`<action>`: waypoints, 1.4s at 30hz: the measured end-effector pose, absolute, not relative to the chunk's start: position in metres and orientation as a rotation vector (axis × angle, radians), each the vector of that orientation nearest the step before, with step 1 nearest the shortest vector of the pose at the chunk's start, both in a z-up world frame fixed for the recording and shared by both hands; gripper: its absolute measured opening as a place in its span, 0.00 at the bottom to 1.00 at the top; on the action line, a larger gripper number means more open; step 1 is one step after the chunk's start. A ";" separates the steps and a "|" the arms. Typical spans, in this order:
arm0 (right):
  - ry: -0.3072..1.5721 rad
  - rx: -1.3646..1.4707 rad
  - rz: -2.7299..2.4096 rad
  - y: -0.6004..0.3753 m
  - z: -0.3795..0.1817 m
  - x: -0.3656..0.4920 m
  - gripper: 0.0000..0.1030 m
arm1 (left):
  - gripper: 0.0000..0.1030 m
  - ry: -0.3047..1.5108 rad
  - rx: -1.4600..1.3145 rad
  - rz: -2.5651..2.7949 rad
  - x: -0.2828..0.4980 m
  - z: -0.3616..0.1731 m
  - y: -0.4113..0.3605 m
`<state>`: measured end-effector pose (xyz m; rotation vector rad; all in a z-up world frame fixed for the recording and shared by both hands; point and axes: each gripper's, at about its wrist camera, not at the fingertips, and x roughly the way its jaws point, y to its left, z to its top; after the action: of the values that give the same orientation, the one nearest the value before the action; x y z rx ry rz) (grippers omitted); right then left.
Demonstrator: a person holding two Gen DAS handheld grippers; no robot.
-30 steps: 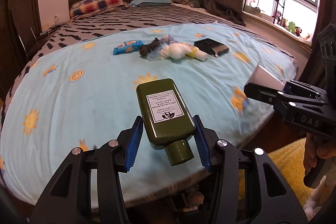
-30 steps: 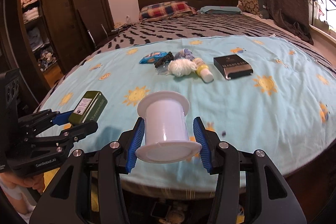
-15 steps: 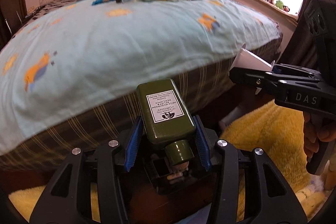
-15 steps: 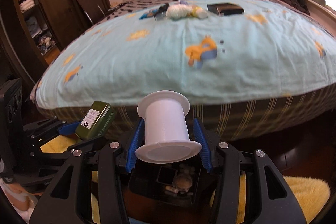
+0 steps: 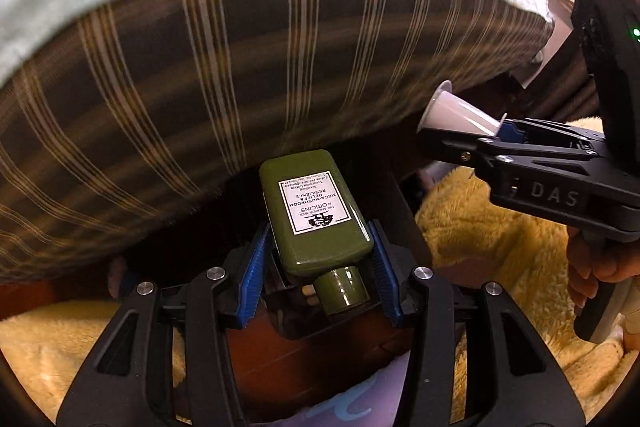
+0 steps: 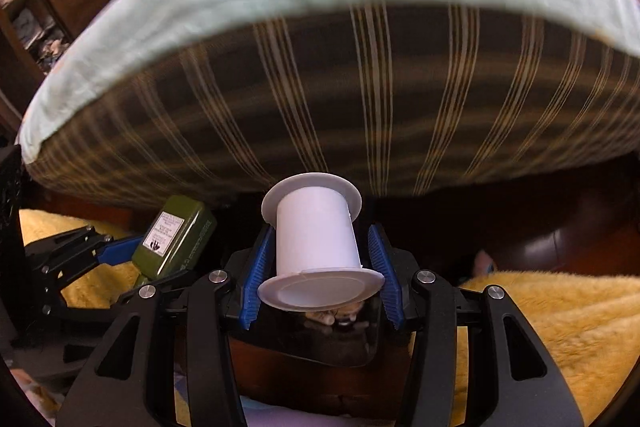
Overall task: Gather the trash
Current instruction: 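Lower the cup and green bottle into the black bin and open both grippers, then raise both open grippers back over the bed toward the black box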
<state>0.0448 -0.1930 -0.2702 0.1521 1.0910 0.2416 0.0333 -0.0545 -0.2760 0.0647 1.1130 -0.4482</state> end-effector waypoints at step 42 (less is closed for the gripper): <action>0.808 0.184 0.132 -0.253 -0.138 0.086 0.89 | 0.86 0.840 0.048 -0.325 0.065 -0.140 -0.018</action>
<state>0.0855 -0.2534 -0.1384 0.1837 0.8084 0.1319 0.0653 -0.0175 -0.1399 0.0480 0.8397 -0.3249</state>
